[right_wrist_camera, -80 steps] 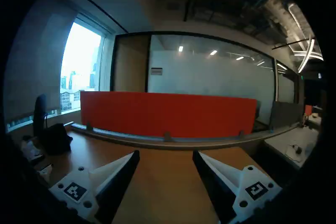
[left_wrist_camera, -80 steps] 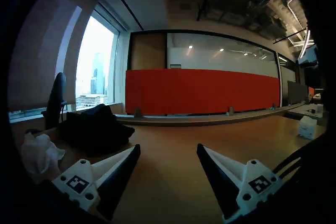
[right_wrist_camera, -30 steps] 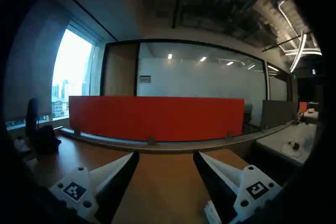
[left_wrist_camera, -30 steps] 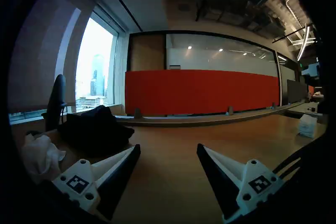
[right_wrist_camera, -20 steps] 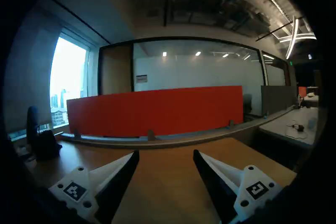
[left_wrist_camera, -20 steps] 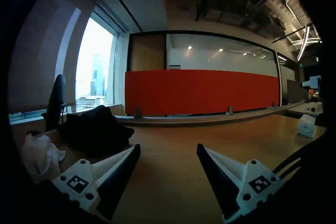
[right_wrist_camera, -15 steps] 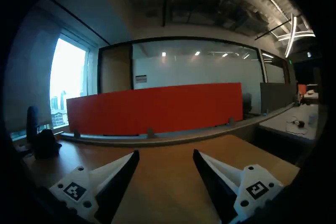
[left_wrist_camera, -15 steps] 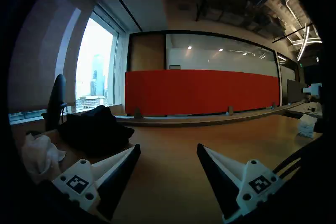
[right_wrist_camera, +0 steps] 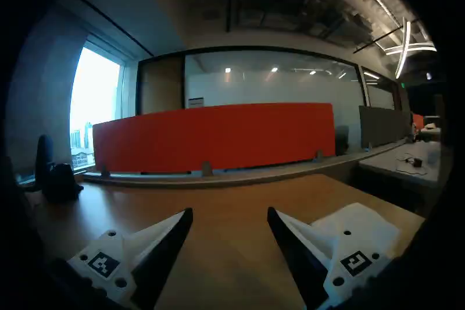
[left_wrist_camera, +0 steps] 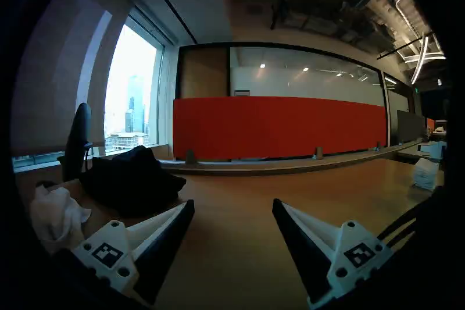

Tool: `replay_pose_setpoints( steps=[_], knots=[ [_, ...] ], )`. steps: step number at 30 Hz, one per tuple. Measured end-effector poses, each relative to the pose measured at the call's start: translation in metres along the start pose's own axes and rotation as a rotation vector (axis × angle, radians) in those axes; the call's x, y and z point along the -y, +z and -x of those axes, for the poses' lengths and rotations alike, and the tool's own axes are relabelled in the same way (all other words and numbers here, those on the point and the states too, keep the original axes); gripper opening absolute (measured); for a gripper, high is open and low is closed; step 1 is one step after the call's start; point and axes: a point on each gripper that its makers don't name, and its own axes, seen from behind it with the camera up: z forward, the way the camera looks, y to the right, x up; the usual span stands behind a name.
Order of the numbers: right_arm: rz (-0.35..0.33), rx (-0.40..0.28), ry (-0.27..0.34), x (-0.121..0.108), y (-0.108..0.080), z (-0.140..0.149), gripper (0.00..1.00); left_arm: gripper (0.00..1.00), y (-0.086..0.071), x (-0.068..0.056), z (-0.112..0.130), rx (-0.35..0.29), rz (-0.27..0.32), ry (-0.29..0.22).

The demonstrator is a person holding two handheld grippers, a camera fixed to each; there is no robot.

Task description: Fold towel

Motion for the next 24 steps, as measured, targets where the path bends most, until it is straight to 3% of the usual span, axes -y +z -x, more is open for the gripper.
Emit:
replay_pose_setpoints(
  steps=[24],
  knots=[
    [-0.007, 0.005, -0.03, 0.024, -0.005, 0.046, 0.99, 1.0, 0.0, -0.001, 0.0, 0.0, 0.0, 0.0]
  ],
)
